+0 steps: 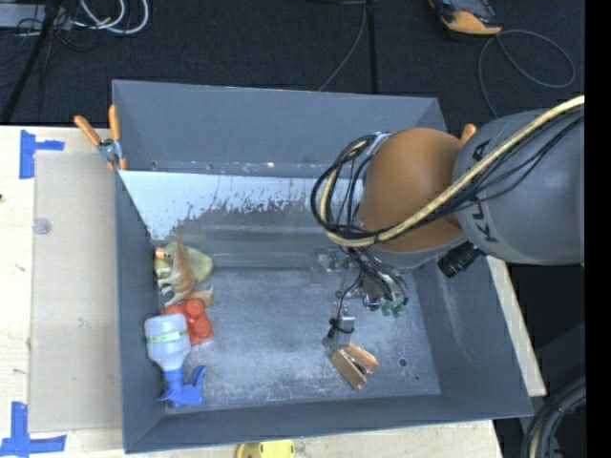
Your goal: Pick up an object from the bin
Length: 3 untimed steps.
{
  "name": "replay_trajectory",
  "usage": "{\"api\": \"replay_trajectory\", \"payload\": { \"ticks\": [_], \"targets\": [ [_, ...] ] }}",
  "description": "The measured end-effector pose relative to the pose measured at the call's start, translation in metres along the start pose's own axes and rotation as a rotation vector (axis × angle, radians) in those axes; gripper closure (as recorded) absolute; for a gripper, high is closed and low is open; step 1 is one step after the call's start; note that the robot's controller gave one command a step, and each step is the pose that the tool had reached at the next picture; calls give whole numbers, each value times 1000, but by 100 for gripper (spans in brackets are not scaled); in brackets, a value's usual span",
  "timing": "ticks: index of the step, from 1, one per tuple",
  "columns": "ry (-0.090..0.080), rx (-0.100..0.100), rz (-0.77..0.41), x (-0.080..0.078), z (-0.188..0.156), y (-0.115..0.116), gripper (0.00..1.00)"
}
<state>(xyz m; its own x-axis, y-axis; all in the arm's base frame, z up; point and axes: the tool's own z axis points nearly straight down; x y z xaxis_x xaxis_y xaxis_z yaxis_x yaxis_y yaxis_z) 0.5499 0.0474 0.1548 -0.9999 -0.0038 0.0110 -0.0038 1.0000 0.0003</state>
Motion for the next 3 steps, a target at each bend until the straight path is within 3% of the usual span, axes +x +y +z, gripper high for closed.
{"api": "replay_trajectory", "payload": {
  "ticks": [1,2,3],
  "targets": [
    [-8,0,1,-1,-5,0,0],
    [-4,-1,-57,26,-7,-18,0],
    [-2,0,-76,36,-8,-27,0]
  ]
}}
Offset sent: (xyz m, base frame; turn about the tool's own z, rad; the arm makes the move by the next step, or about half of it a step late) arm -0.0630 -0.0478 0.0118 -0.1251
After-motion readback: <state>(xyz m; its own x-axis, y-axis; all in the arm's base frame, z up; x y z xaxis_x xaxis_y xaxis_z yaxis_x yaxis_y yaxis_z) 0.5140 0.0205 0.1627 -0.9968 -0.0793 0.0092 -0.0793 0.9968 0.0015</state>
